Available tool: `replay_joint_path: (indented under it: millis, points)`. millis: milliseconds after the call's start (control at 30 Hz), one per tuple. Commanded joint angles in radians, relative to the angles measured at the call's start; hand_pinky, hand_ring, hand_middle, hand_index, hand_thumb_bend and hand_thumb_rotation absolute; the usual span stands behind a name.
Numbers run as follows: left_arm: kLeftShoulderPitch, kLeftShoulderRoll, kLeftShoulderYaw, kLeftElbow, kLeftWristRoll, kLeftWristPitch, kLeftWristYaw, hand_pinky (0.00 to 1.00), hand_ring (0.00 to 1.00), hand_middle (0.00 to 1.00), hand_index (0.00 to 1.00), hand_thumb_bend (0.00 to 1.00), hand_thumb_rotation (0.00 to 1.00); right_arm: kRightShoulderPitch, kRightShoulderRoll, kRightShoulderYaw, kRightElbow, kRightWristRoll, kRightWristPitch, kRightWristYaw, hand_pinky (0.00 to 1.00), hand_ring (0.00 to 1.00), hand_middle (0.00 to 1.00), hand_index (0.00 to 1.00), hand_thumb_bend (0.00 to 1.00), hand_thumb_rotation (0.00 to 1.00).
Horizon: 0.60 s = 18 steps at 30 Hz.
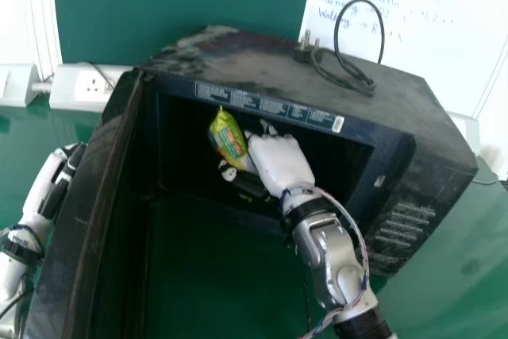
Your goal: Put biscuit inside oven
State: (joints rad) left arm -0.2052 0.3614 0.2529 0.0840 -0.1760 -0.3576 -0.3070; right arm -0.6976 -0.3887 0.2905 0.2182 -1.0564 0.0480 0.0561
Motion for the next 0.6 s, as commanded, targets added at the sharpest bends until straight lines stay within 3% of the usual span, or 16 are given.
replay_joint_path:
  millis: [0,500,567]
  points:
    - [0.013,0.001,0.0,0.001,-0.005,-0.004,-0.005,0.29,0.37,0.42,0.48,0.51,0.06,-0.04,-0.02,0.001,0.028,0.017,-0.006,-0.032,0.17,0.24,0.39,0.5,0.53,0.0]
    - [0.017,0.0,0.001,-0.001,-0.008,-0.001,-0.013,0.29,0.37,0.43,0.48,0.51,0.06,-0.186,-0.077,0.07,0.392,0.048,-0.138,-0.288,0.23,0.32,0.41,0.52,0.52,0.0]
    - [0.018,-0.001,0.001,-0.004,-0.007,0.0,-0.012,0.3,0.37,0.43,0.48,0.51,0.06,-0.208,-0.084,0.089,0.445,0.038,-0.157,-0.338,0.24,0.34,0.46,0.5,0.53,0.0]
